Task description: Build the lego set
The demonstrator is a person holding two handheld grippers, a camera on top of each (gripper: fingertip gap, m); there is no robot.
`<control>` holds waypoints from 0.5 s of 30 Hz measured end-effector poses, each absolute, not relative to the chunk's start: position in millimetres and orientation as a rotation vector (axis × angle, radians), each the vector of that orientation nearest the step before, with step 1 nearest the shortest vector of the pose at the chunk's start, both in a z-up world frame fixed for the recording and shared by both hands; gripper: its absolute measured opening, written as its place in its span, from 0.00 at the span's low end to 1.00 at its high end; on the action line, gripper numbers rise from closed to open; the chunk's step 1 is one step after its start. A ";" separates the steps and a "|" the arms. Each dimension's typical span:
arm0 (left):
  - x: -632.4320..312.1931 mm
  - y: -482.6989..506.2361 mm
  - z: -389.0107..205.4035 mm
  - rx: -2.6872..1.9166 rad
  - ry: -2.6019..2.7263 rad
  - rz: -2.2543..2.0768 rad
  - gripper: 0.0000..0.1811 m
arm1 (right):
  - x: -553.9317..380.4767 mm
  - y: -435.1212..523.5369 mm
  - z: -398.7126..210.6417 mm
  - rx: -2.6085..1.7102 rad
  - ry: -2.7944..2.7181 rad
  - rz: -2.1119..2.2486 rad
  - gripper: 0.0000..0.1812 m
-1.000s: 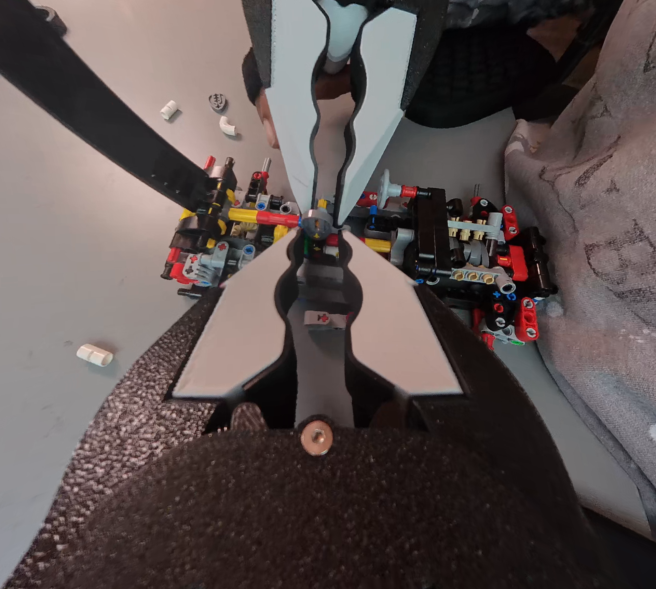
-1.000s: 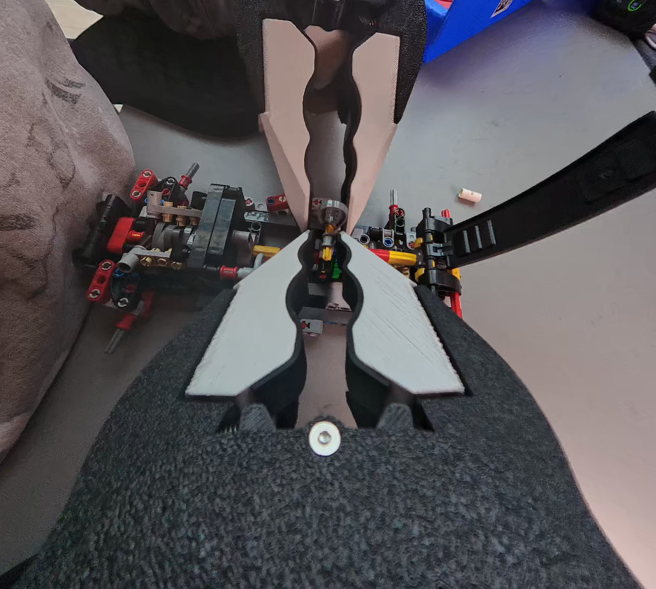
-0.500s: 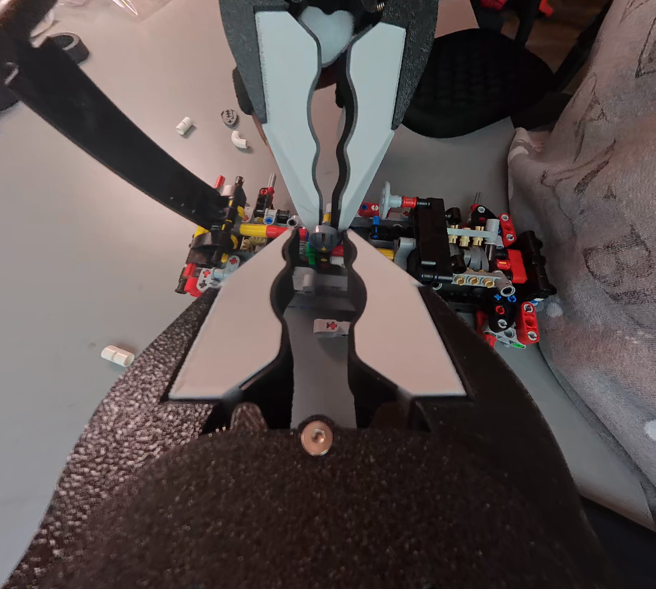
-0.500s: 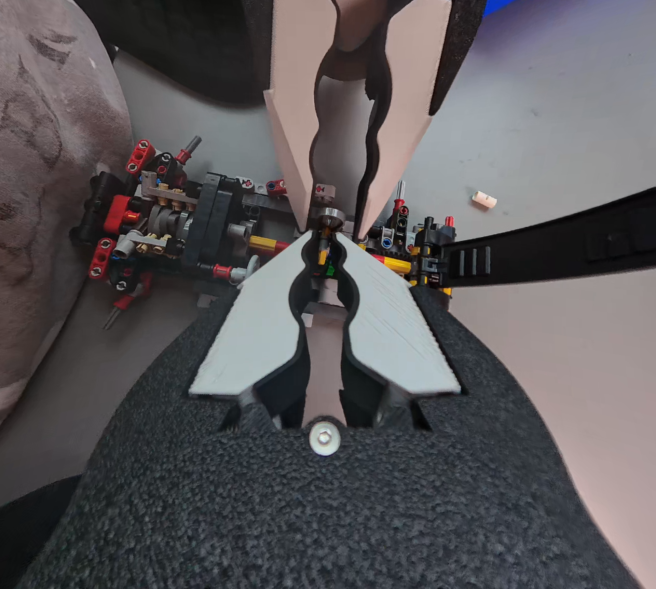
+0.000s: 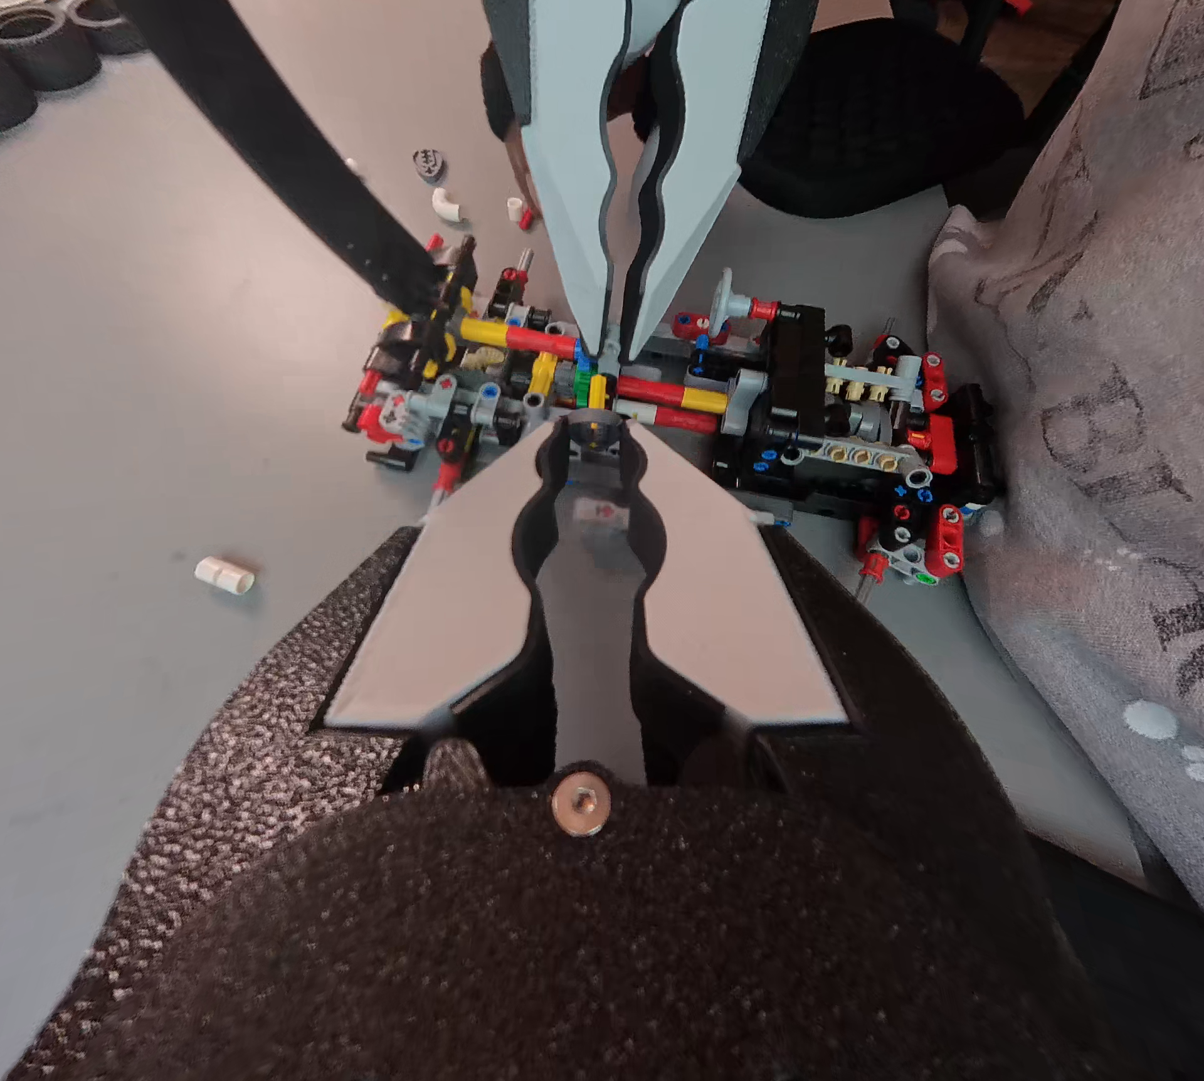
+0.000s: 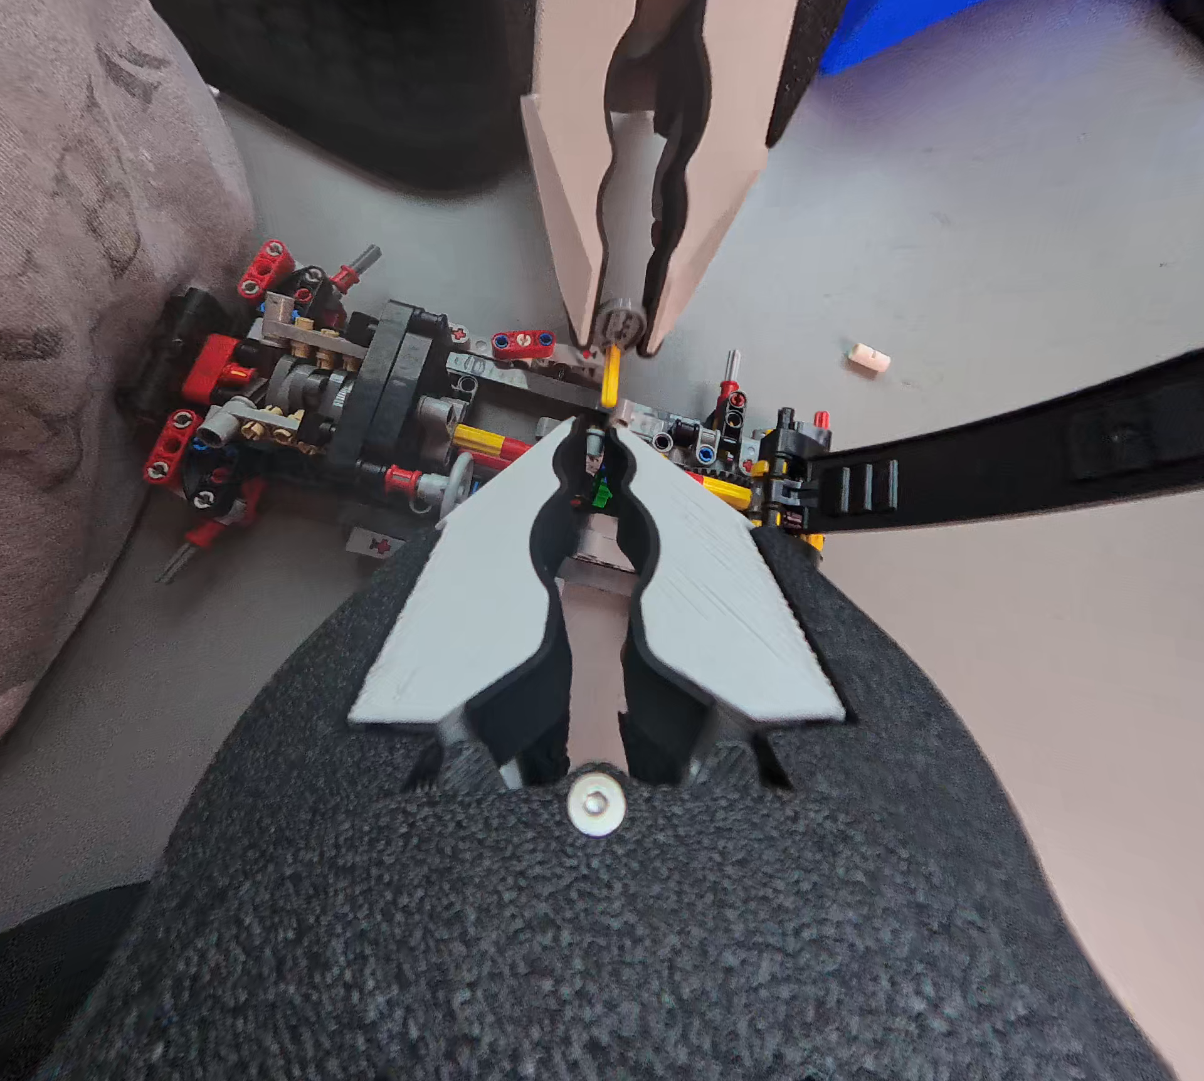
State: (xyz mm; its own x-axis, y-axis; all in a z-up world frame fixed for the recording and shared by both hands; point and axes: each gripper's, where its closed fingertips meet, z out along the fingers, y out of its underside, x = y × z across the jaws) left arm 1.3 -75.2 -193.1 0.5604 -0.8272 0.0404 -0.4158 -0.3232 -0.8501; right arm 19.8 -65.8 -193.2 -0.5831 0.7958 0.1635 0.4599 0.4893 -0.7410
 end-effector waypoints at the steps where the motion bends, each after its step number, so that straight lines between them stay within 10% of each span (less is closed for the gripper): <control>1: -1.2 -76.4 -193.1 -1.951 0.985 -0.619 0.08 | 21.9 -65.1 -193.1 -1.047 -2.236 0.911 0.03; 15: 12.2 -71.1 -161.4 -1.824 0.969 -0.648 0.09 | 11.0 -73.7 -171.2 -1.047 -2.086 1.006 0.10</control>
State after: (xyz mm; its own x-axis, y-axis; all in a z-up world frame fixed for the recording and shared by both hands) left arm 12.2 -71.1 -161.4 0.5475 -0.8365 0.0225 -0.3399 -0.2469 -0.9075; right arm 11.0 -73.7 -171.2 -0.5158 0.8406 0.1655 0.3941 0.4042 -0.8254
